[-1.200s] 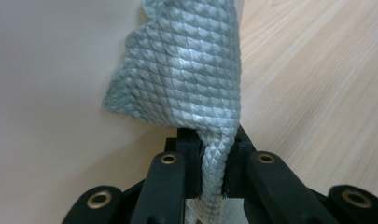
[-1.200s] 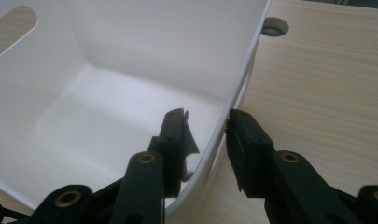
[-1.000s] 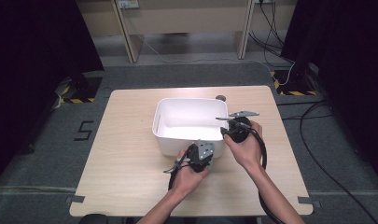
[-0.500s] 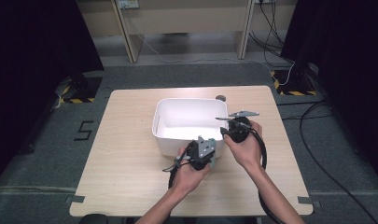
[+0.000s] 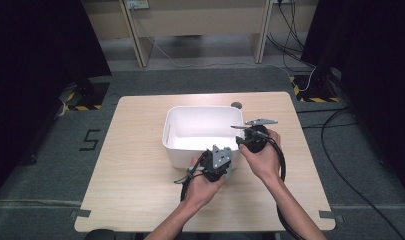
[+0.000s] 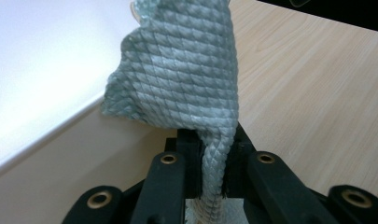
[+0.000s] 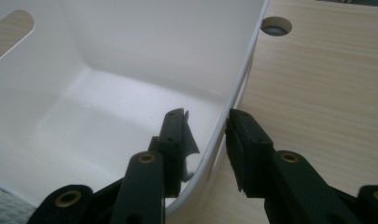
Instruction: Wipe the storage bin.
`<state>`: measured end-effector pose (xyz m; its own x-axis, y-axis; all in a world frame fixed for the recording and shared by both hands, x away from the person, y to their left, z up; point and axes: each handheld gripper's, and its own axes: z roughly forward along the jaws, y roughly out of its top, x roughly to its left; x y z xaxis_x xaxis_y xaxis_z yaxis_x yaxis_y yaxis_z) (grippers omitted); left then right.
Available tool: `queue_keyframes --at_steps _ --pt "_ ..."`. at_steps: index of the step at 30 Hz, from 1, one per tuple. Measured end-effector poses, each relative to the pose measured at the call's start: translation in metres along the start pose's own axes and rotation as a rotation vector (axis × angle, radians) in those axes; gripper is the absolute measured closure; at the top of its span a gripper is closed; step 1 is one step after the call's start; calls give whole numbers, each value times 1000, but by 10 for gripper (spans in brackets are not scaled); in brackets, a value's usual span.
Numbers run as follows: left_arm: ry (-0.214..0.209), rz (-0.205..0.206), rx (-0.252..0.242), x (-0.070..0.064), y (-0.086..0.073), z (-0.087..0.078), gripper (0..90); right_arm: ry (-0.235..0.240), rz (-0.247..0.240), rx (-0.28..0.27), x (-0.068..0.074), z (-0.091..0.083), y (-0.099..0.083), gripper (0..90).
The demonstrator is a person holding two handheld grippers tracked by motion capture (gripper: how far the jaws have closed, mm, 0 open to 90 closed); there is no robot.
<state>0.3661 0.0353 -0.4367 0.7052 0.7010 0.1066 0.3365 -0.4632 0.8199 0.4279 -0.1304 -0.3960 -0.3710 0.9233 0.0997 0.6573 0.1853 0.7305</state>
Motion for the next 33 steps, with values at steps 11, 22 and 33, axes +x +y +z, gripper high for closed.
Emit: queue_keyframes --at_steps 11,22,33 --pt "-4 9 12 -1 1 3 809 2 1 -1 0 0 0 680" --pt "-6 18 18 -2 0 5 809 3 3 0 0 0 0 680" --pt "-1 27 26 -5 -4 12 809 6 4 -1 -1 0 0 680"
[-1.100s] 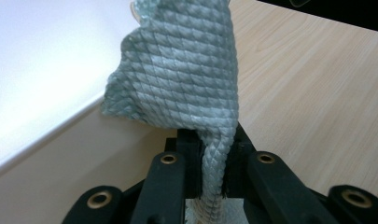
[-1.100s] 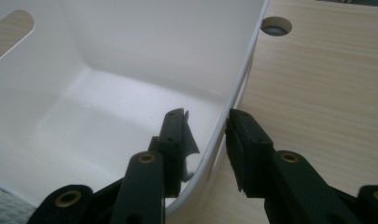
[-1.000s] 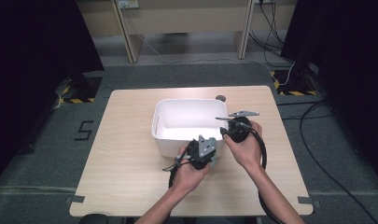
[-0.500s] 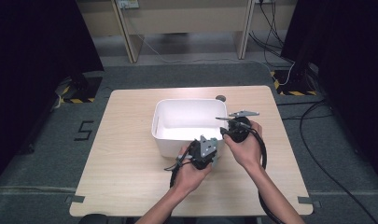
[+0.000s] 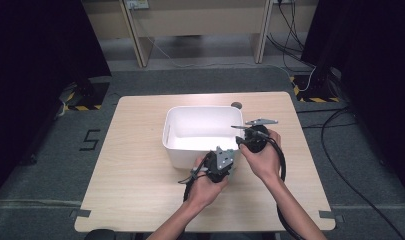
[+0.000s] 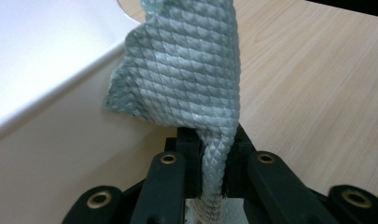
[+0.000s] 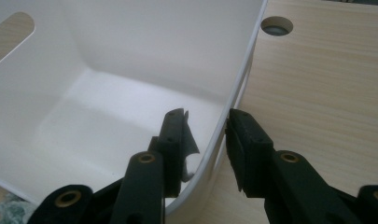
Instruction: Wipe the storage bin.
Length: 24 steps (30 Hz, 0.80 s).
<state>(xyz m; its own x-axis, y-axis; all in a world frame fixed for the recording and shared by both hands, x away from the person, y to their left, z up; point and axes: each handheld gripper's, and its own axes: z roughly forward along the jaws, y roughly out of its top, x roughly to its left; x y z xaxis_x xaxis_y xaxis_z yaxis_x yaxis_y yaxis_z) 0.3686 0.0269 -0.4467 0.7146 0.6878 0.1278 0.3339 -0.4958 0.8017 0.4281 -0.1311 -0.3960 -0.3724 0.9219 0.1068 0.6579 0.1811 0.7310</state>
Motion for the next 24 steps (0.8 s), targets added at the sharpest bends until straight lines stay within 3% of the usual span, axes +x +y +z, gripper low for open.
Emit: queue_keyframes --at_steps 24 --pt "-2 9 30 -4 -10 14 808 2 1 1 0 0 0 680"
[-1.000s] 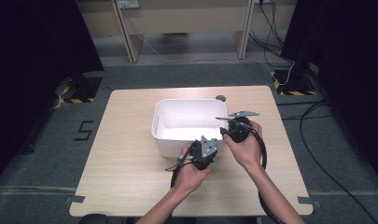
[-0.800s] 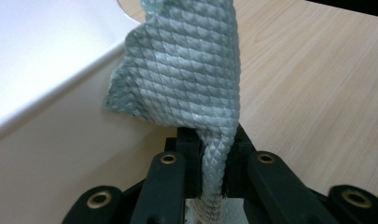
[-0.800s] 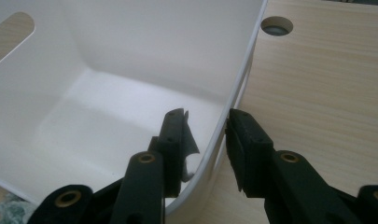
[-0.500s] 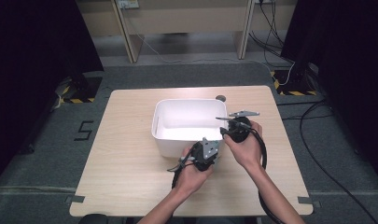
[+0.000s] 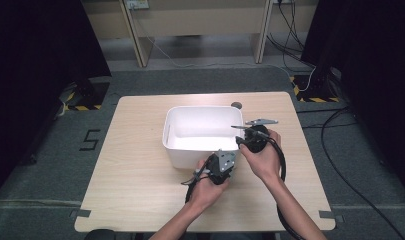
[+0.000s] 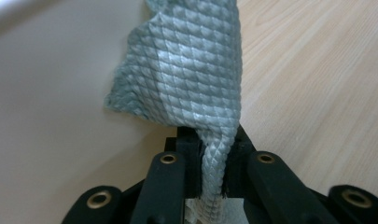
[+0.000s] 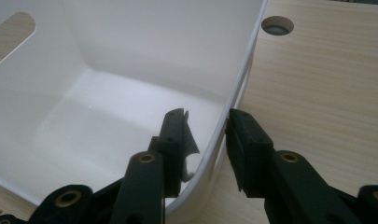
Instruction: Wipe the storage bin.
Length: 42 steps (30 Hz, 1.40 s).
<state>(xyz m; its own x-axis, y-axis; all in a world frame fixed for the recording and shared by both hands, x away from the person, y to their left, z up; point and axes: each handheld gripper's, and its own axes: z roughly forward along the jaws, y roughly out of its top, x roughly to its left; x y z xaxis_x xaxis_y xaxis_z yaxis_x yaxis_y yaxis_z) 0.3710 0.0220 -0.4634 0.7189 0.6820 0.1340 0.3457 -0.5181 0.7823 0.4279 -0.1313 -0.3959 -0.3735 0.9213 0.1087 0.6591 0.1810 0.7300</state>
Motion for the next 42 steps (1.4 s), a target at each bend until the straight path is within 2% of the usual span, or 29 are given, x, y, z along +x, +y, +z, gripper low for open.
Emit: queue_keyframes --at_steps 10,17,28,39,42 --pt "-2 7 23 -3 -4 9 808 2 -1 0 0 0 0 680" --pt "-5 6 20 -4 -6 12 808 3 1 1 0 0 0 681" --pt "-6 23 12 -11 1 17 808 5 1 2 0 1 0 682" --pt "-16 18 9 -13 5 22 809 9 6 5 0 0 0 682" --pt "-8 15 6 -13 6 21 809 9 5 5 -1 0 0 682"
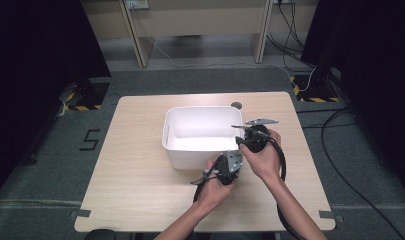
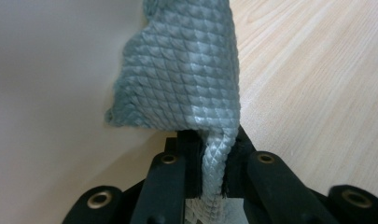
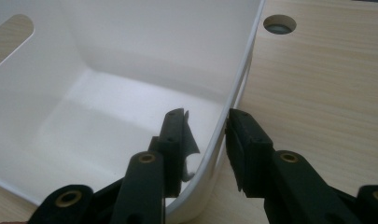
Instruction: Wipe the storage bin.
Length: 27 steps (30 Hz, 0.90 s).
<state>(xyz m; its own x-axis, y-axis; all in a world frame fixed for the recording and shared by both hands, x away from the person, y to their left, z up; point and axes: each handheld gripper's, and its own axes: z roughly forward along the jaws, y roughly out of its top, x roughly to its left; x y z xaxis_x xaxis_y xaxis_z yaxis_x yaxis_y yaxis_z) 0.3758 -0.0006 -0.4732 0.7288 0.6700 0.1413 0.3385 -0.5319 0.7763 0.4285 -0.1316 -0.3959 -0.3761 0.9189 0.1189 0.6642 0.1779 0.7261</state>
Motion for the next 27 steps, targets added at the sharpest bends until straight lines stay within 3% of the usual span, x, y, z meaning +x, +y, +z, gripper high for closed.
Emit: queue_keyframes --at_steps 14,27 --pt "12 -10 -49 3 19 -22 810 1 6 1 0 0 0 681" --pt "8 -8 -61 3 26 -27 810 8 7 3 -1 0 1 679"
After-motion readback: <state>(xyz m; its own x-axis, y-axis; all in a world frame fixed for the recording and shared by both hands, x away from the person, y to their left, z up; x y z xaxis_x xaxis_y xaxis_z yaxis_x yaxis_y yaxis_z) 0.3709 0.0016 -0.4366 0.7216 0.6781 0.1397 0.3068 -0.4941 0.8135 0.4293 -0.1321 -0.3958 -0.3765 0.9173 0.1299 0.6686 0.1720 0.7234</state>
